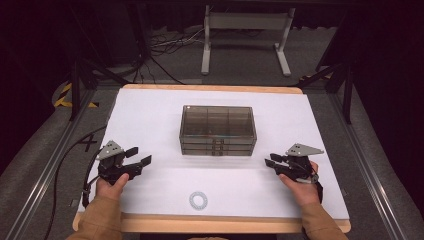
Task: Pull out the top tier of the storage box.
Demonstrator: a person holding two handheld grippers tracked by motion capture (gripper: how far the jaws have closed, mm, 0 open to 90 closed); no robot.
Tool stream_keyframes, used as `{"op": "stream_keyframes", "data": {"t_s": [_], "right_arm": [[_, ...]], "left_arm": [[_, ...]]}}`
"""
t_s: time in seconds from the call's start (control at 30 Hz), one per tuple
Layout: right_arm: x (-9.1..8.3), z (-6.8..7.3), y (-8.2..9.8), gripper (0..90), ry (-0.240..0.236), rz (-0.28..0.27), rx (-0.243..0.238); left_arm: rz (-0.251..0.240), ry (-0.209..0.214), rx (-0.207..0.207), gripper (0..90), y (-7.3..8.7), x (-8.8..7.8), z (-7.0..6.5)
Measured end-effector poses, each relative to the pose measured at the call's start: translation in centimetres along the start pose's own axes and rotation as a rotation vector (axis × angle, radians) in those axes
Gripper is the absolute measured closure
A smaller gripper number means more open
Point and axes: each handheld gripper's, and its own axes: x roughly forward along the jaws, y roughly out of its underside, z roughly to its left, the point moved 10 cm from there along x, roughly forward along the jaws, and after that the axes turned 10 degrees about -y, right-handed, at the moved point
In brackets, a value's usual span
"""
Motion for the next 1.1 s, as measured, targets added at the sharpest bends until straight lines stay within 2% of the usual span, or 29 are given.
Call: {"op": "stream_keyframes", "data": {"t_s": [0.17,0.37,0.67,1.1], "right_arm": [[0.0,0.1,0.2,65.9,-0.001,0.009,0.003],[-0.2,0.0,0.3,66.9,0.001,0.006,0.011],[-0.7,0.4,-0.2,67.7,0.003,-0.015,0.002],[0.4,3.6,-1.8,65.7,-0.054,-0.013,-0.061]], "left_arm": [[0.019,-0.004,-0.009,36.4,0.2,0.2,0.2],[0.02,-0.037,-0.006,37.1,0.1,0.4,0.2],[0.012,-0.032,0.014,37.1,0.1,0.3,-0.2],[0.023,-0.035,0.035,37.1,0.2,0.4,-0.4]]}}
